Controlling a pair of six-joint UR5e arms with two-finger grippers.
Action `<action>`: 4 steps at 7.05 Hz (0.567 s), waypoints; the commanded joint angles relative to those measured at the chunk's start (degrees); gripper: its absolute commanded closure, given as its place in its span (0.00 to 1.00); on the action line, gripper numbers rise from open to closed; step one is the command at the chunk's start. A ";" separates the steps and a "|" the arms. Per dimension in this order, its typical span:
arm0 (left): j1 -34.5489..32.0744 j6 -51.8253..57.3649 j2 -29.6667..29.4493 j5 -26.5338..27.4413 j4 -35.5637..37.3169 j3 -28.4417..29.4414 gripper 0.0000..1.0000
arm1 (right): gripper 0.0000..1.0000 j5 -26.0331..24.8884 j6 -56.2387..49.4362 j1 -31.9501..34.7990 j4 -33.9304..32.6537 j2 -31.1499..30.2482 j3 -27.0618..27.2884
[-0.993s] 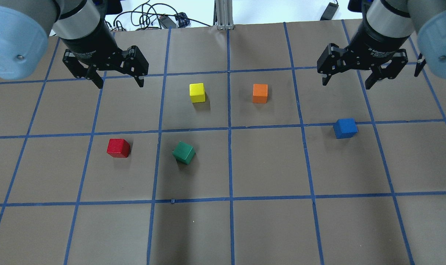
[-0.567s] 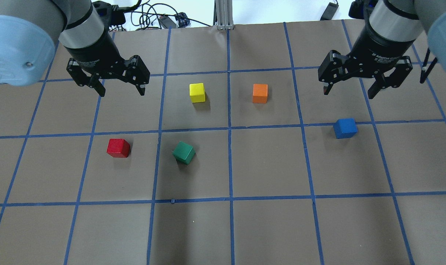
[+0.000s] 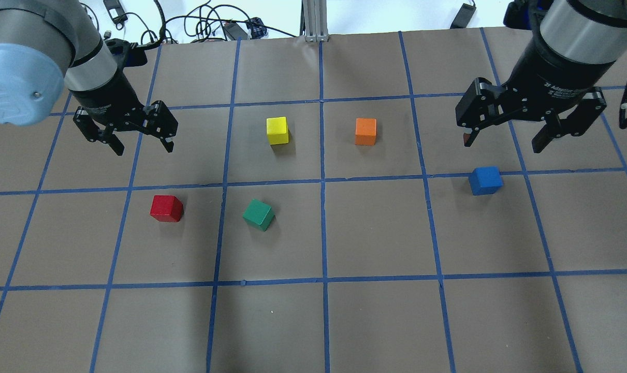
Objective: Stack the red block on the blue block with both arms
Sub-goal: 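Move the left gripper down toward the red block while the right arm lowers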
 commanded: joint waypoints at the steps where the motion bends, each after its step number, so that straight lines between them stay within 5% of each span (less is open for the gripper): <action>1: 2.53 4.75 -3.25 0.14 3.40 -4.55 0.00 | 0.00 -0.32 0.18 0.03 0.85 -2.08 1.56; 4: 4.48 12.84 -8.09 5.30 18.07 -13.17 0.00 | 0.00 -0.76 -0.34 0.12 0.93 -2.87 2.53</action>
